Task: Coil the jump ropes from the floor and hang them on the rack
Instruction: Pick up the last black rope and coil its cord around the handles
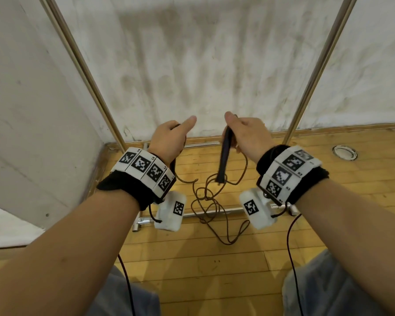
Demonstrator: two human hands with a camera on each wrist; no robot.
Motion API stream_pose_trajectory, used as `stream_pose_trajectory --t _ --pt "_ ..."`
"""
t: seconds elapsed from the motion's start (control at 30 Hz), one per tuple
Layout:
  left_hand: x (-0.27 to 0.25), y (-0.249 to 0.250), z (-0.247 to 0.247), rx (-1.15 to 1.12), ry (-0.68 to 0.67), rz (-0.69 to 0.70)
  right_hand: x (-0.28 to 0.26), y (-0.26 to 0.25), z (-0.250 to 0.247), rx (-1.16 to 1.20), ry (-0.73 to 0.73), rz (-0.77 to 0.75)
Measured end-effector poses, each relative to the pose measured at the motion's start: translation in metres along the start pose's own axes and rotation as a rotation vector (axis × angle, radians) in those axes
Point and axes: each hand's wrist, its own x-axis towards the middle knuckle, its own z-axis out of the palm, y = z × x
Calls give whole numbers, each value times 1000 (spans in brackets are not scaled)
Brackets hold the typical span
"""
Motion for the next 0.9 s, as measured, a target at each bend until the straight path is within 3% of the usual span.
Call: stream_pose_trajectory --t 0.1,0.27,0.37,0.43,0.5,0.6,0.67,0.77,0.83,0.9 --pt "1 0 -3 2 59 -25 11 3 -13 103 56 33" --pt "2 1 -11 -111 188 -9 11 10 -16 291 -54 172" --pt "4 0 -12 -150 216 11 12 8 -18 387 20 223" --pt "5 1 -14 -185 153 -4 13 6 -19 354 37 261" --pt "2 1 -15 -137 6 -2 11 4 -16 288 -27 296" --pt "-9 2 -10 176 -234 91 0 -4 0 378 -205 288" --pt "-15 3 -3 299 -333 106 -5 -7 10 399 -238 273" --pt "-17 5 2 528 -361 223 -9 -9 15 378 -269 268" --pt "-17 3 3 663 -351 260 -11 -5 15 163 -318 184" --pt "-18 1 3 698 -354 263 -11 -1 15 -137 -237 62"
